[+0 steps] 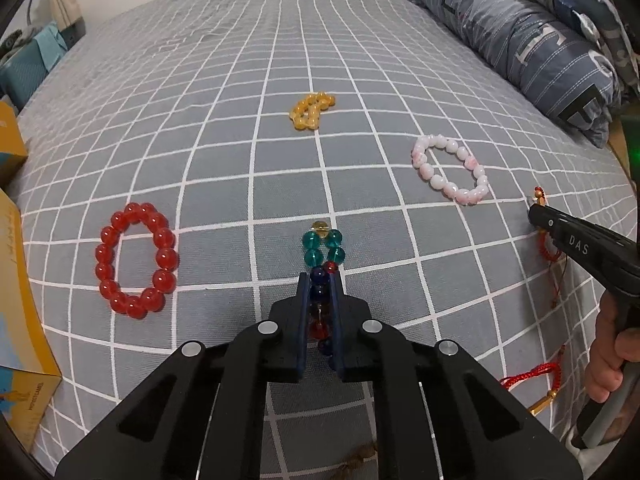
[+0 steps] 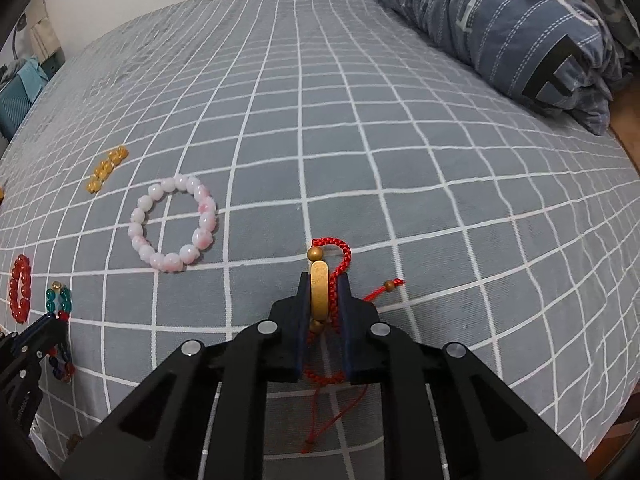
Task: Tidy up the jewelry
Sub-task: 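Carry both held bracelets over the open white cardboard box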
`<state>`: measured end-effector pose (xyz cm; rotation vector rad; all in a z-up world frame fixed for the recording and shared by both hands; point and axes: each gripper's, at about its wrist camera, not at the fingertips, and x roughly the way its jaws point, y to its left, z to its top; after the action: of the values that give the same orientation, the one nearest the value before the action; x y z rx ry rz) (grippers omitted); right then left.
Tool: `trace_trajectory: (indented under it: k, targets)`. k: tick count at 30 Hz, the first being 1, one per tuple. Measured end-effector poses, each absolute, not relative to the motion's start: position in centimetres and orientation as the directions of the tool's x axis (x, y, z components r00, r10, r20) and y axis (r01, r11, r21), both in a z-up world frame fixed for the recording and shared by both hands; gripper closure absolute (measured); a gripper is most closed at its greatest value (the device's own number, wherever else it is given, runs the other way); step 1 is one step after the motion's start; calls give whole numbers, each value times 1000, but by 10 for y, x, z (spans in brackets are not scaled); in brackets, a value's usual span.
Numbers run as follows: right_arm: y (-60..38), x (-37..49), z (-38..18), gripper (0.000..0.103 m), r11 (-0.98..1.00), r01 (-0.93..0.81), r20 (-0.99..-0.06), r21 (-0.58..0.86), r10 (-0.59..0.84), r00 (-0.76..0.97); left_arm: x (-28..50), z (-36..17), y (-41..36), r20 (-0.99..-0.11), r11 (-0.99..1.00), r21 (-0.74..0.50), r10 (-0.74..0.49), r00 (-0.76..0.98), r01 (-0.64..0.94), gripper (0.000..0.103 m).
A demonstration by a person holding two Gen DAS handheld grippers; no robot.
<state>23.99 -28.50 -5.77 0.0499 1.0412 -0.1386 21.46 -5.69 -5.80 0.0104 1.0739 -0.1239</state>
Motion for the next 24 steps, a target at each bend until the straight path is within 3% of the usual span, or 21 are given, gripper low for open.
trace_trajectory:
  k: [24]
  targets:
    - [-277, 204, -14, 91, 991, 132, -804, -7, -84, 588, 182, -7, -59, -815, 993, -38, -94, 572, 109, 94]
